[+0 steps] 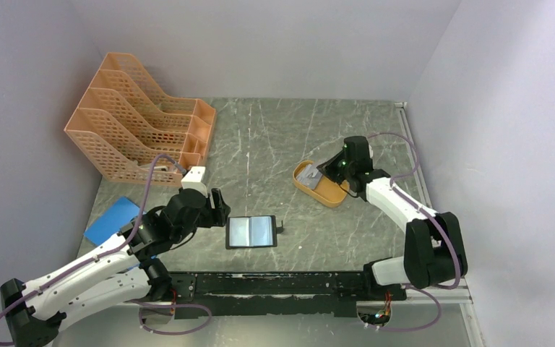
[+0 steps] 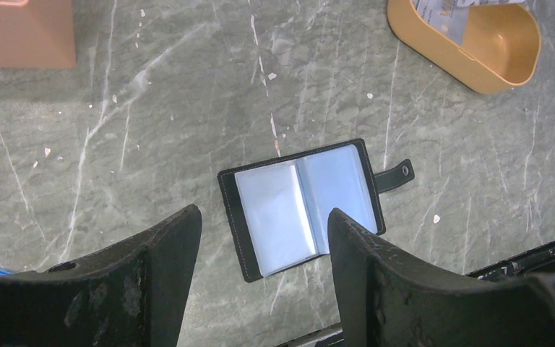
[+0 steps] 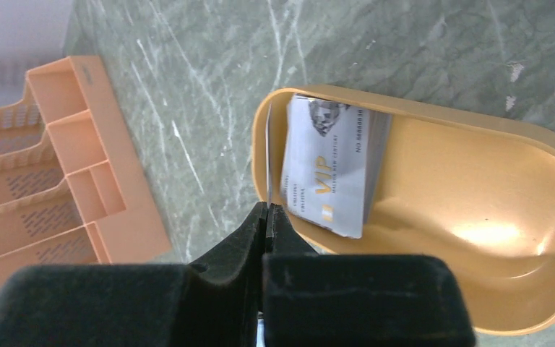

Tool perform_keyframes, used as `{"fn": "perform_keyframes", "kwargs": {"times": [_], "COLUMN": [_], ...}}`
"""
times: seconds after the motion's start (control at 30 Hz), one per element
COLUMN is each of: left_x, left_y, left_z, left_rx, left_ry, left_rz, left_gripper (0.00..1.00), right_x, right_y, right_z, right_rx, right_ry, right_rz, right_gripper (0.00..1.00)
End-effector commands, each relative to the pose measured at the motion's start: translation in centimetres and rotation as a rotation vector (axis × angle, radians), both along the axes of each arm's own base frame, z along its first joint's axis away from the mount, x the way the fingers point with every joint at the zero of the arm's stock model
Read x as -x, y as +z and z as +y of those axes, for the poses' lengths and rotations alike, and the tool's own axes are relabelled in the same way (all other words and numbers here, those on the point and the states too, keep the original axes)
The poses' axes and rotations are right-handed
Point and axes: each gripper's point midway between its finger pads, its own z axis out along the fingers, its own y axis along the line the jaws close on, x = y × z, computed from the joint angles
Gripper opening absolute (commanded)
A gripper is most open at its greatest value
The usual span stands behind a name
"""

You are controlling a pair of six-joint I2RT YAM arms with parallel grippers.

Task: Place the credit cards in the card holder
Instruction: Pick up the credit card from the storage box, then insert the credit card into the card holder.

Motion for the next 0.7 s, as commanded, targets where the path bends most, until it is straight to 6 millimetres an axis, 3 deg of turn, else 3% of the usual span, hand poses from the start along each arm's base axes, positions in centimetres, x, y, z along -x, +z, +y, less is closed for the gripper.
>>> {"fn": "perform_keyframes", "kwargs": {"times": [0.0, 0.1, 0.2, 0.33, 0.47, 0.53, 0.67], "left_x": [-0.3, -0.3, -0.5, -0.5, -0.4, -0.3, -0.2], "left_y": [0.3, 0.7, 2.0, 4.6, 6.4, 6.5, 6.0], "left_z": [0.6, 0.9, 1.2, 1.5, 1.1, 0.8, 0.2], "left_rx": [-0.005, -0.005, 0.005, 0.052, 0.126, 0.148, 0.161], "left_ry": [0.028, 0.042, 0.060, 0.084, 0.072, 0.062, 0.041], "left_rz": [-0.015, -0.017, -0.032, -0.065, -0.093, -0.097, -0.089], "left_gripper": [0.69, 0.69, 0.69, 0.69, 0.69, 0.69, 0.70], "right_x": [0.1, 0.4, 1.5, 4.3, 7.9, 9.6, 12.5], "right_y": [1.9, 4.0, 7.4, 12.4, 16.2, 17.4, 16.9], "right_z": [-0.4, 0.5, 2.5, 5.3, 8.1, 9.1, 10.3], "right_rx": [-0.013, -0.063, -0.173, -0.364, -0.520, -0.500, -0.377], "right_ry": [-0.028, 0.006, 0.100, 0.272, 0.540, 0.673, 0.854], "right_rz": [0.006, -0.008, -0.050, -0.132, -0.180, -0.244, -0.311], "right_gripper": [0.00, 0.00, 0.00, 0.00, 0.00, 0.00, 0.00]}}
